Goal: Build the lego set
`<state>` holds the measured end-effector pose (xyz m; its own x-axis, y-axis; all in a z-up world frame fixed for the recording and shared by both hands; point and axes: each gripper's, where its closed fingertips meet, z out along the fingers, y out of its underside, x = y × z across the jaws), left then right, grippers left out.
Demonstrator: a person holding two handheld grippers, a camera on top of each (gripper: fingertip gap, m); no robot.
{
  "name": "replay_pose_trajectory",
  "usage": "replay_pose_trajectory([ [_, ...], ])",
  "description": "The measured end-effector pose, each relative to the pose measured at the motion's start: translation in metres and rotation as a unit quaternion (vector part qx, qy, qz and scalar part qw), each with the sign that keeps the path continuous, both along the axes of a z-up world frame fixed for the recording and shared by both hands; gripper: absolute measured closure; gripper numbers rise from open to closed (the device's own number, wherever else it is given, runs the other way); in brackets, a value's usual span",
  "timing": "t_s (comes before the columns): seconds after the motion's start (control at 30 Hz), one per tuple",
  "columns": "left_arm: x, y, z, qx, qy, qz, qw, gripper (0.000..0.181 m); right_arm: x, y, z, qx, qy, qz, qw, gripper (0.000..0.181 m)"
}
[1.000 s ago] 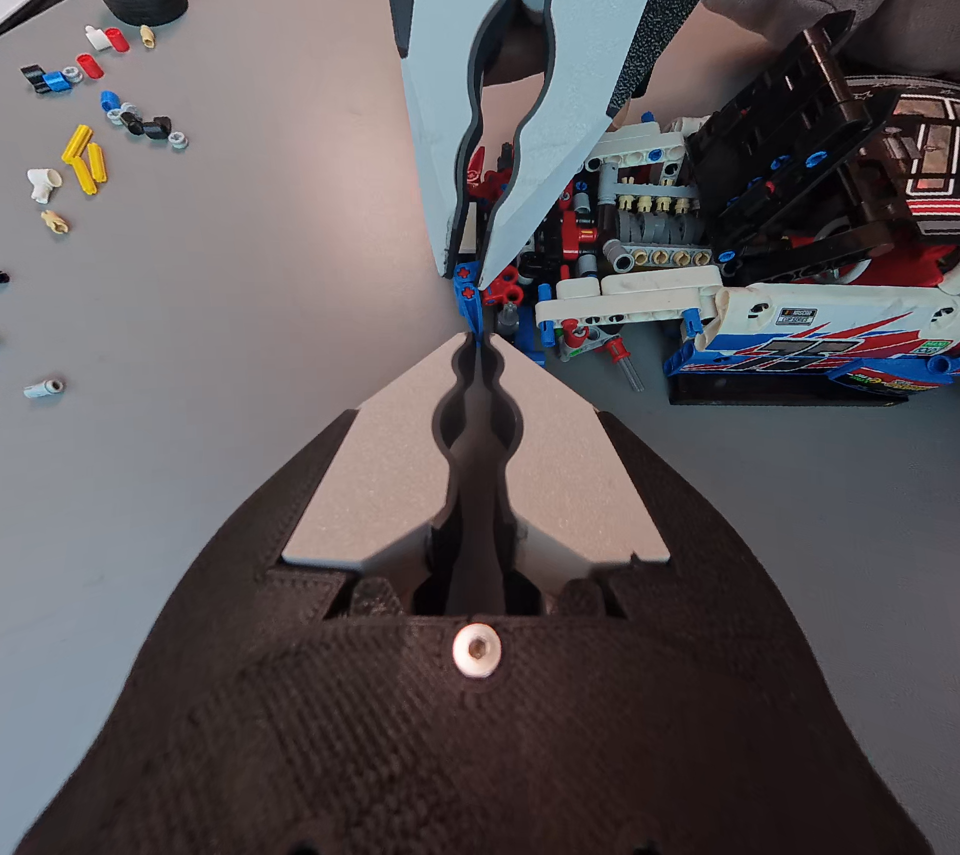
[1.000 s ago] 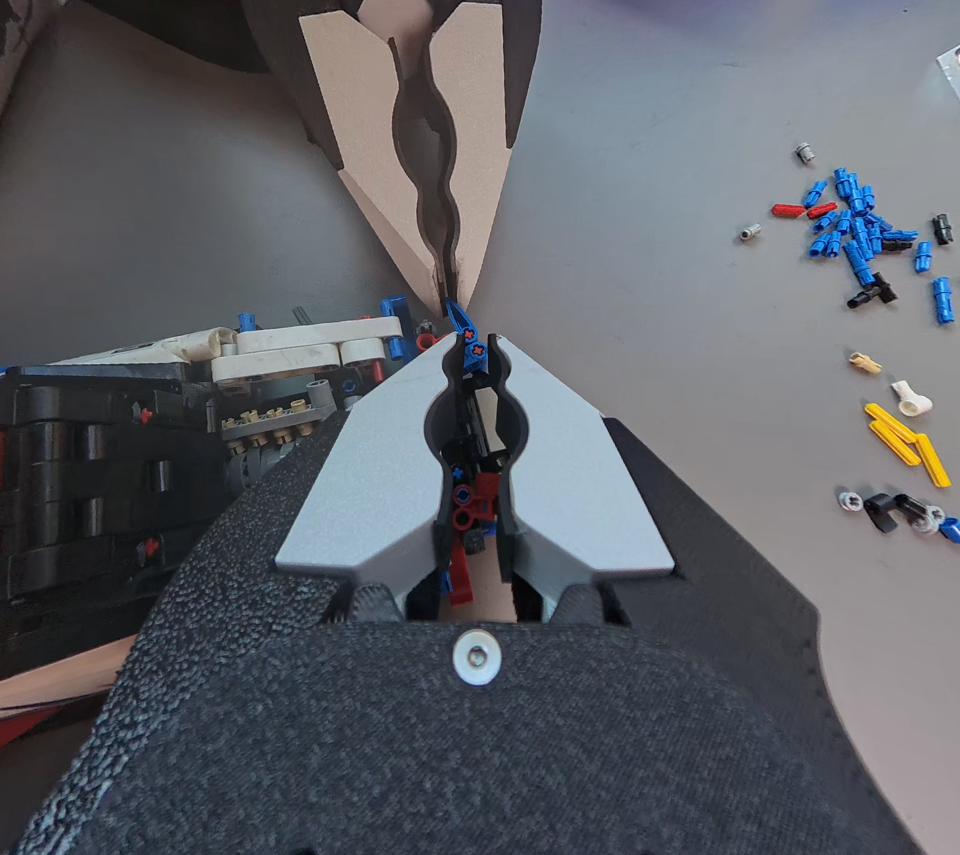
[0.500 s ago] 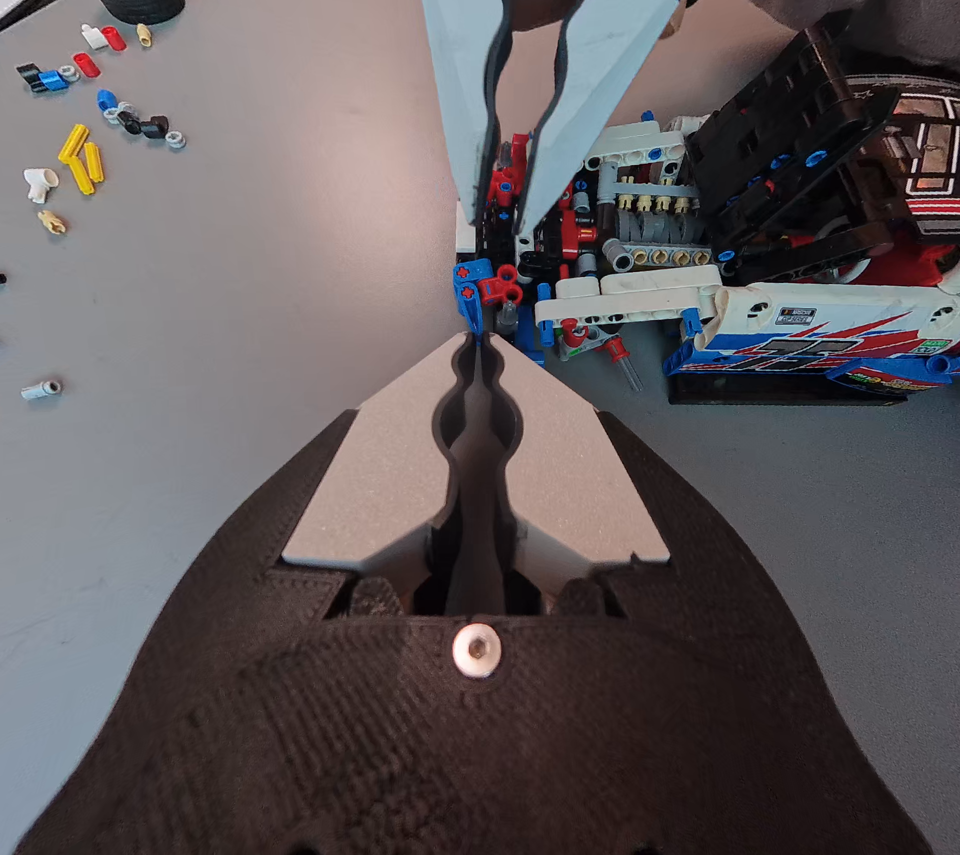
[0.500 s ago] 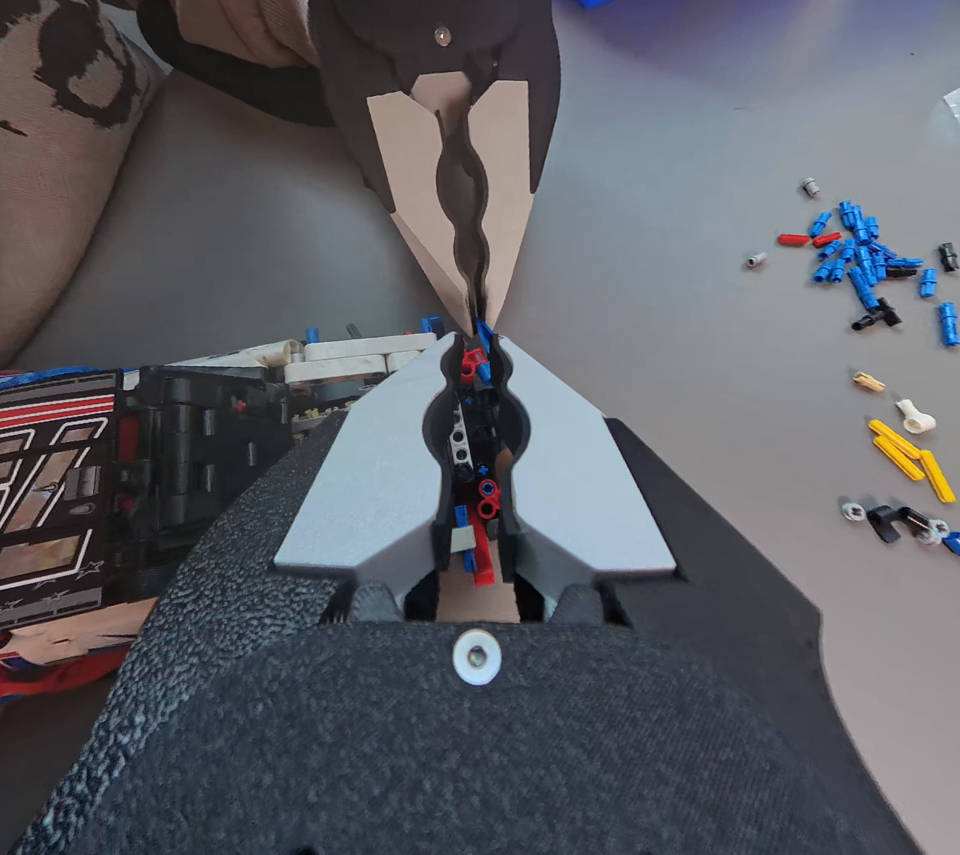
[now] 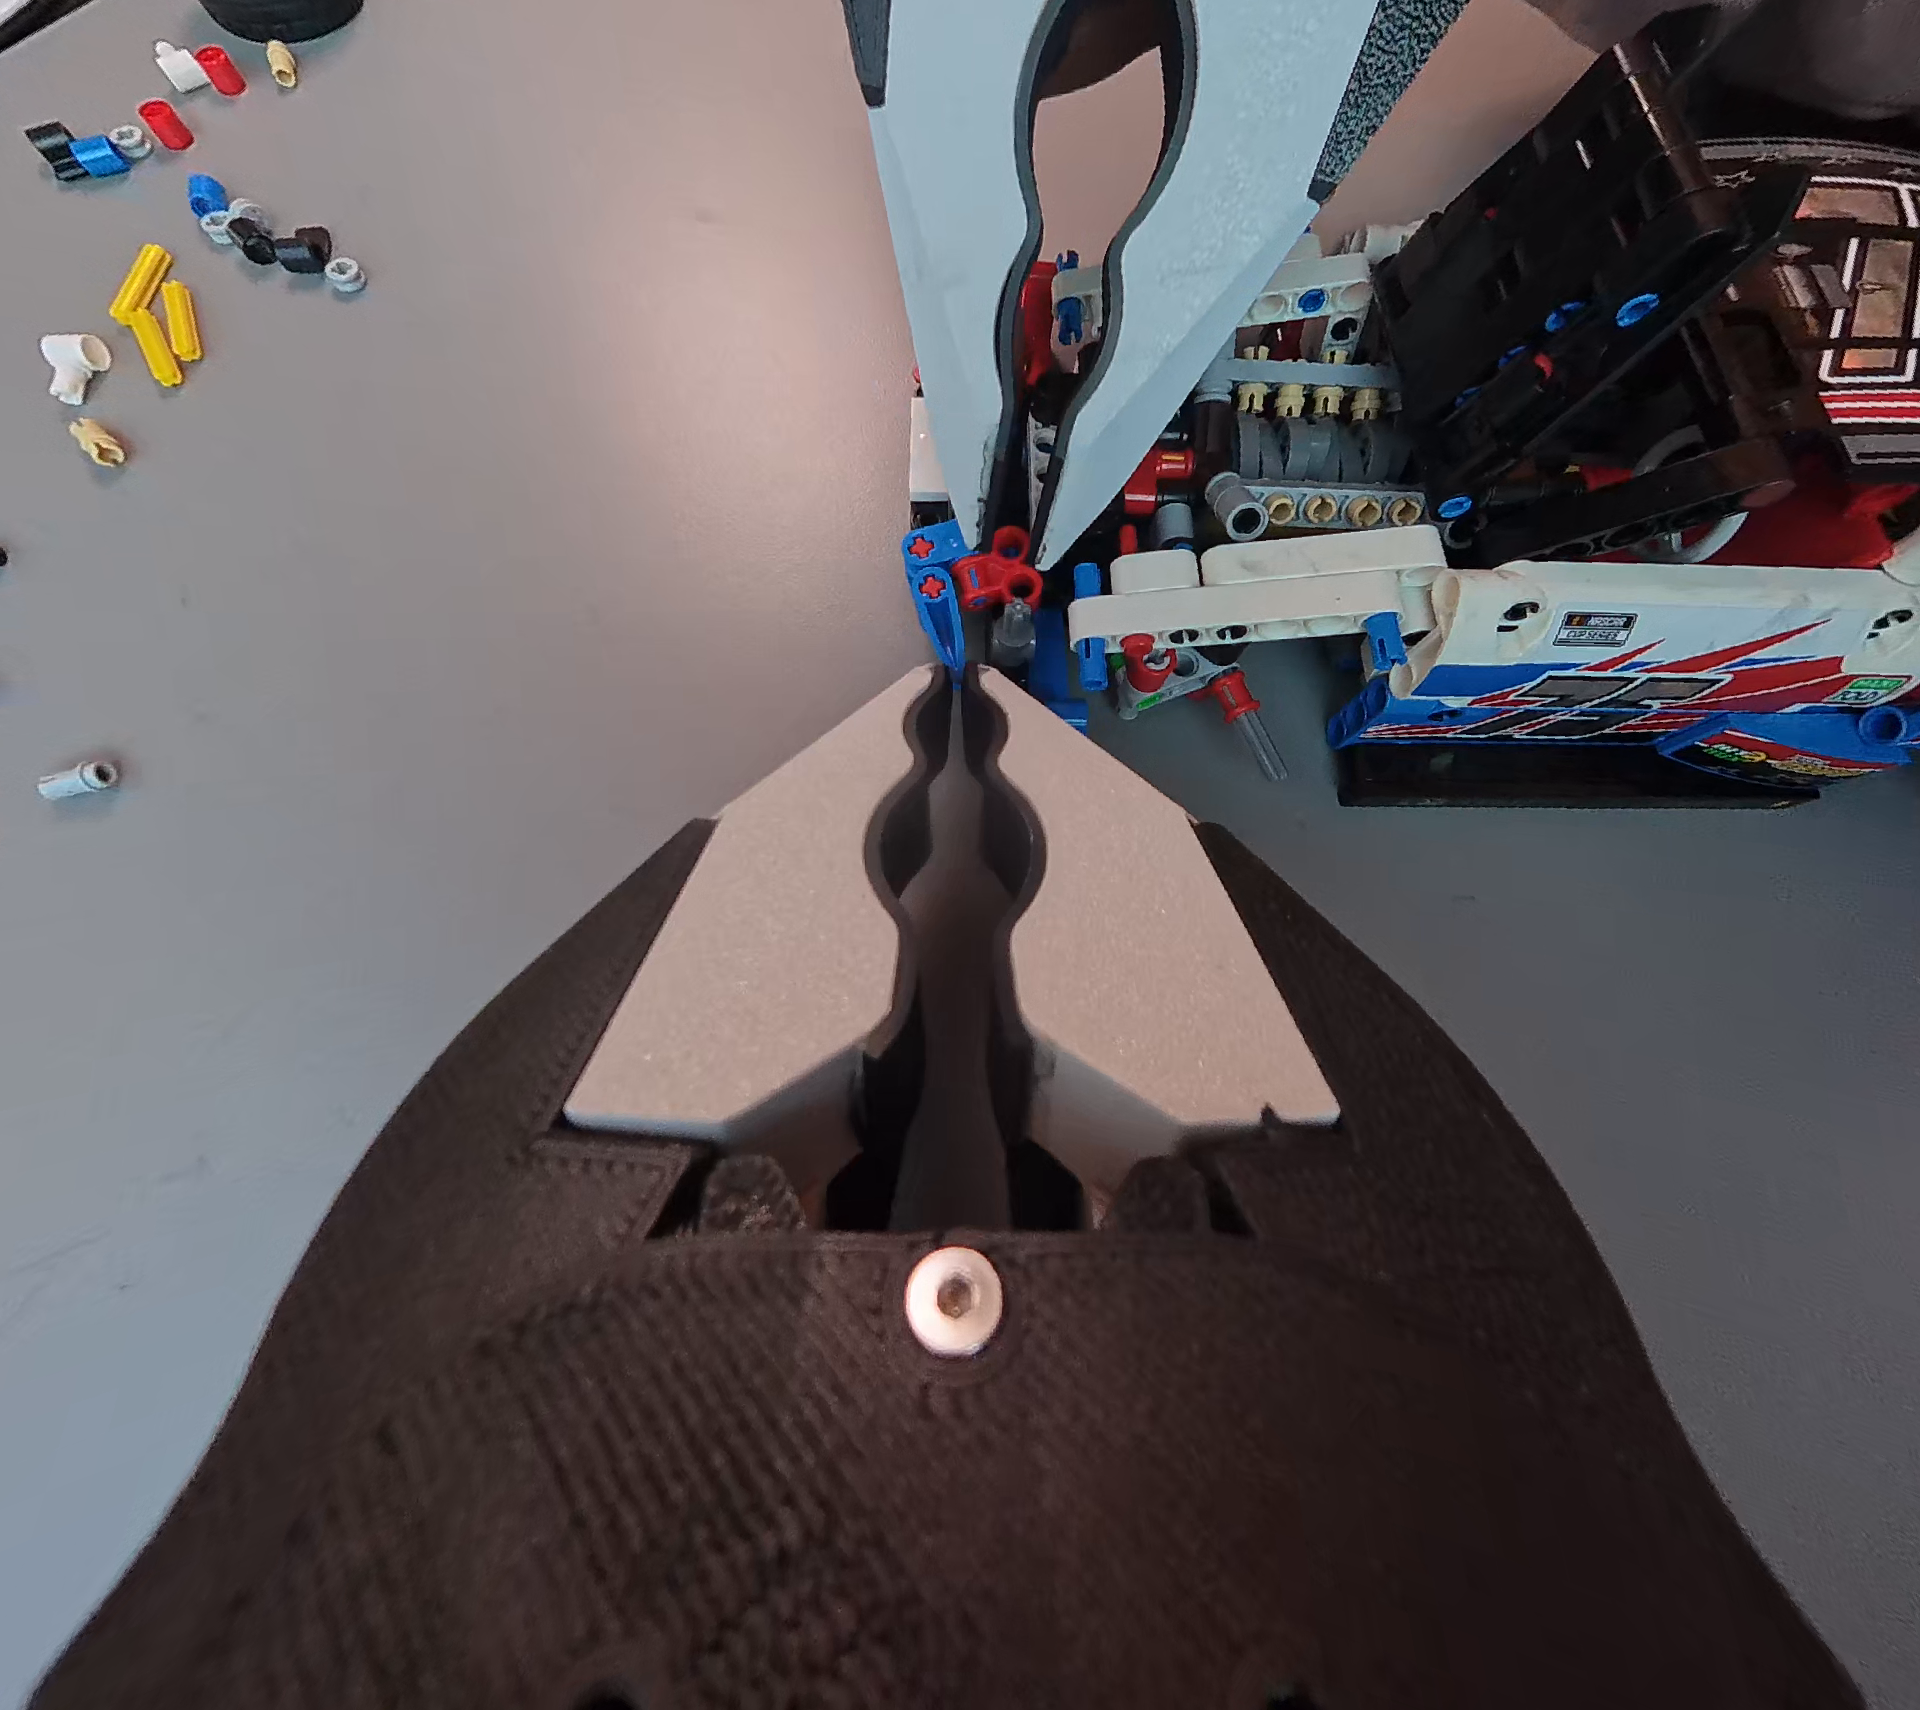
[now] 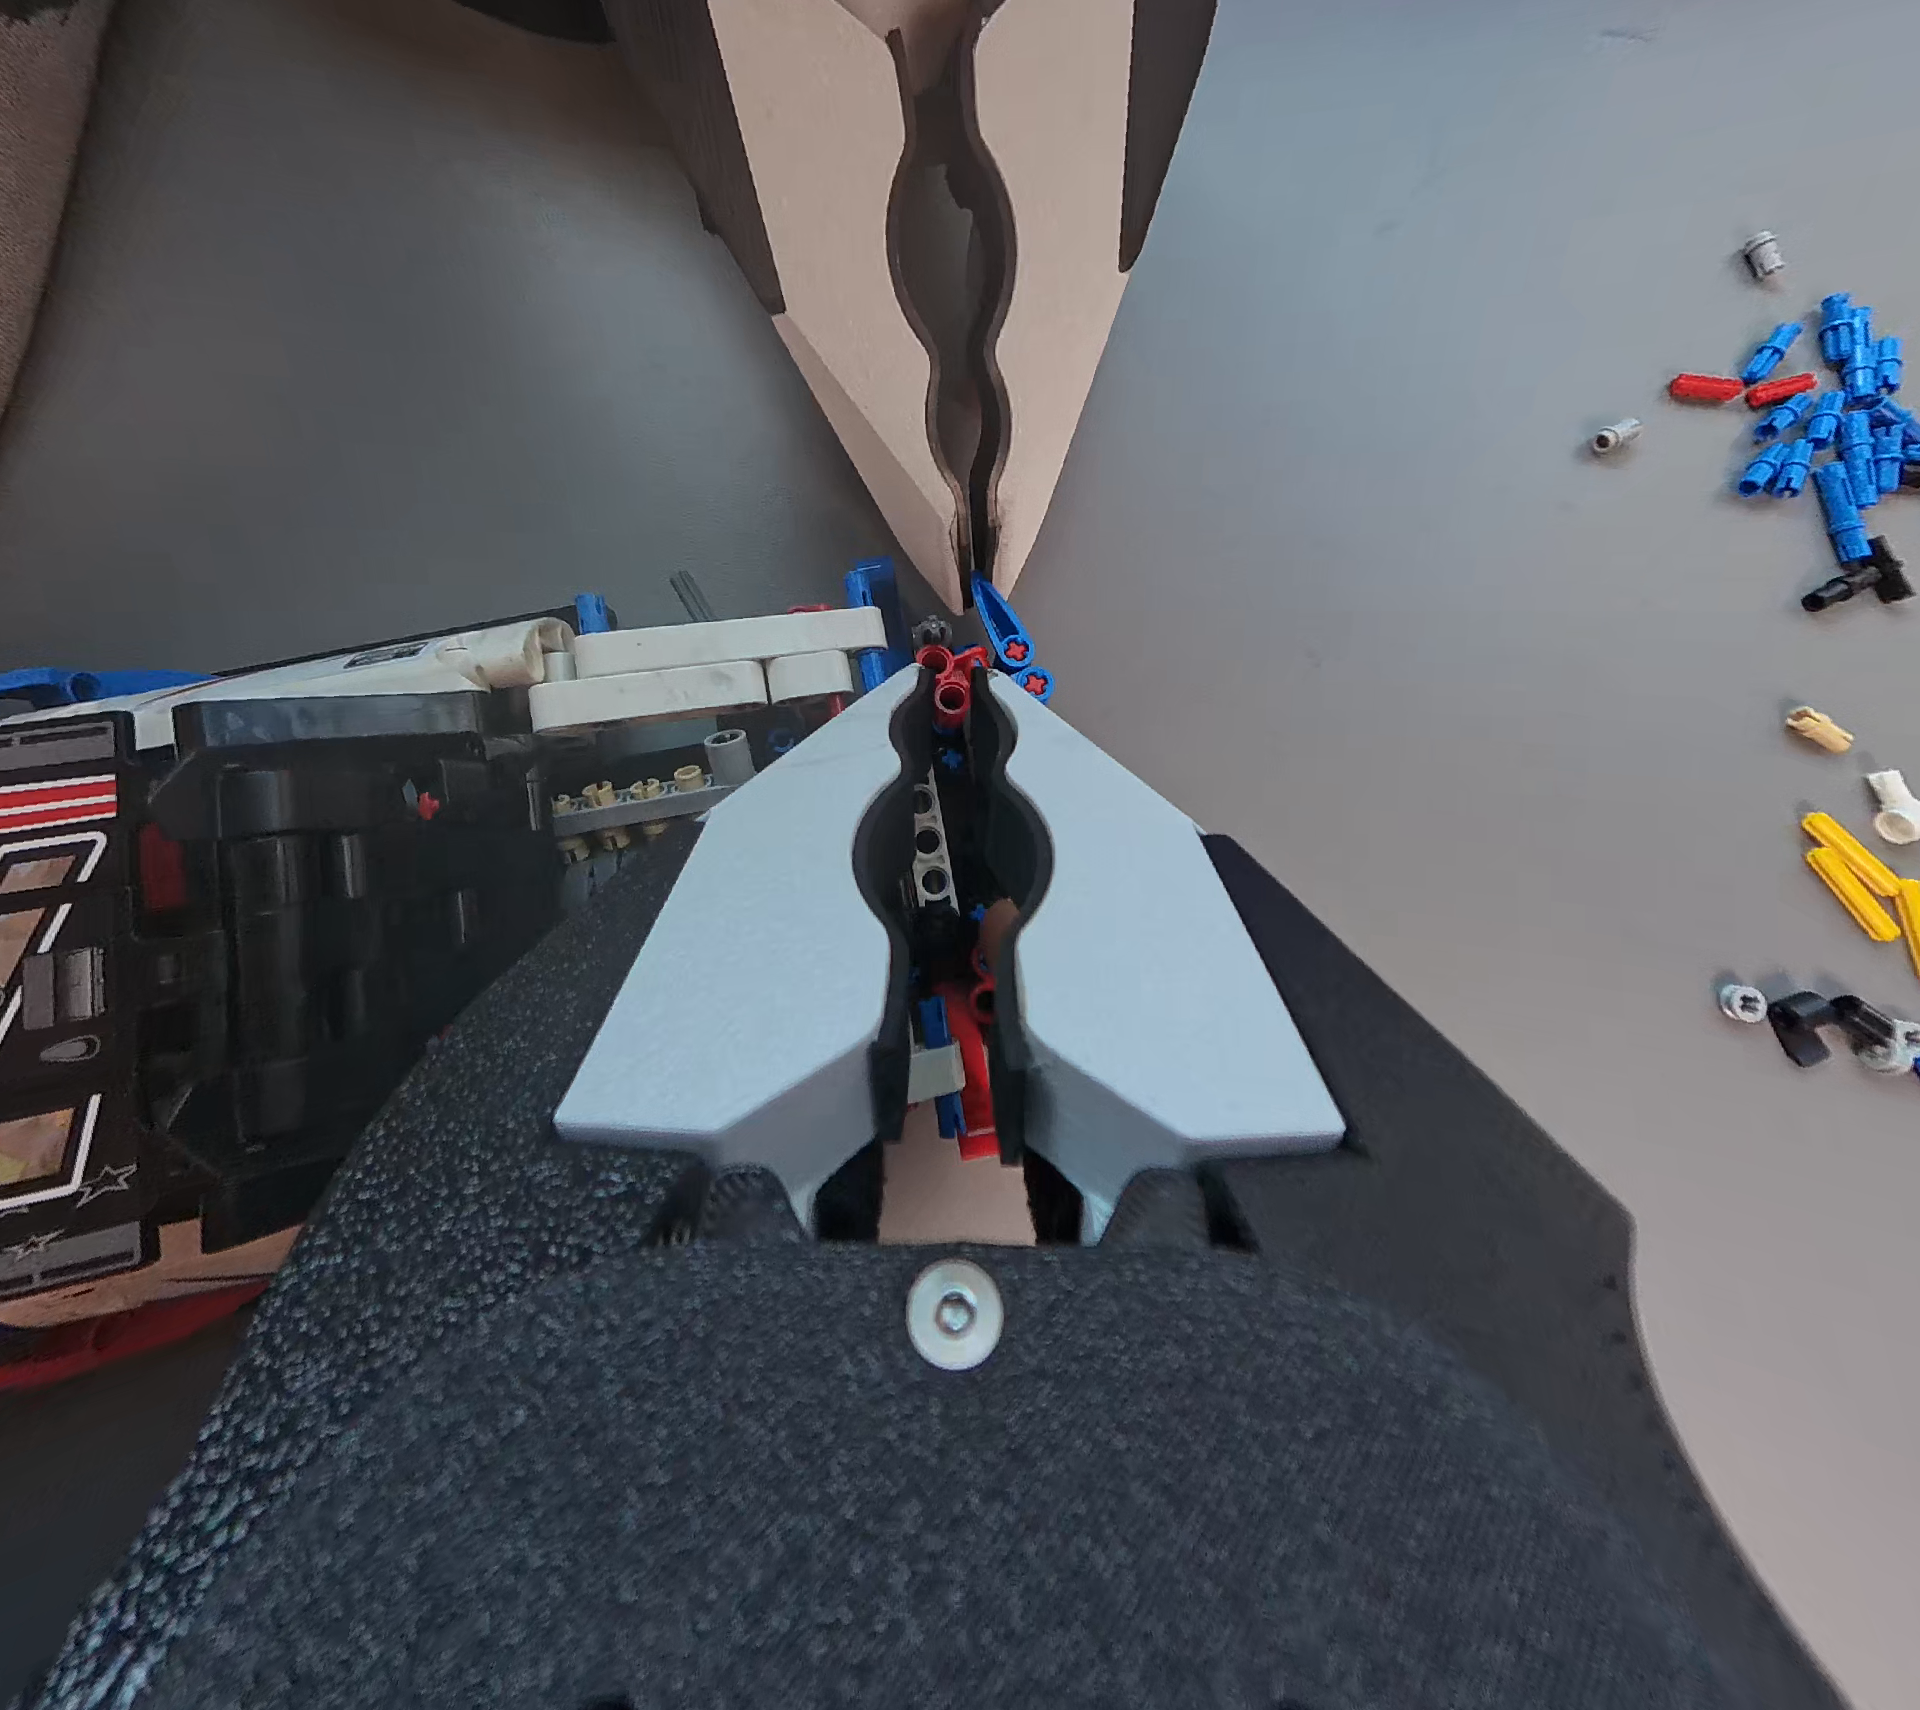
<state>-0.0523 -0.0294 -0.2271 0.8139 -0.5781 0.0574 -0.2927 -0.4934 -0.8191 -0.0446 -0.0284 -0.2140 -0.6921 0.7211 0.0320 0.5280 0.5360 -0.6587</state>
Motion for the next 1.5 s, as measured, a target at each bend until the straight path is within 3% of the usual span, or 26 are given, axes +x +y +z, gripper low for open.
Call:
replay_pose_trajectory([
  [0.97, 0.0004, 0.0016, 0.0022, 0.009, 0.006, 0.003, 1.000, 0.181, 0.0010, 0.0015, 0.0020, -0.011, -0.013, -0.007, 1.000, 0.178],
  [1.5, -0.0002, 0.0039, 0.0044, 0.016, 0.010, 0.007, 1.000, 0.181, 0.0067, 0.0058, 0.0026, 0.041, -0.021, -0.005, 0.999, 0.181],
])
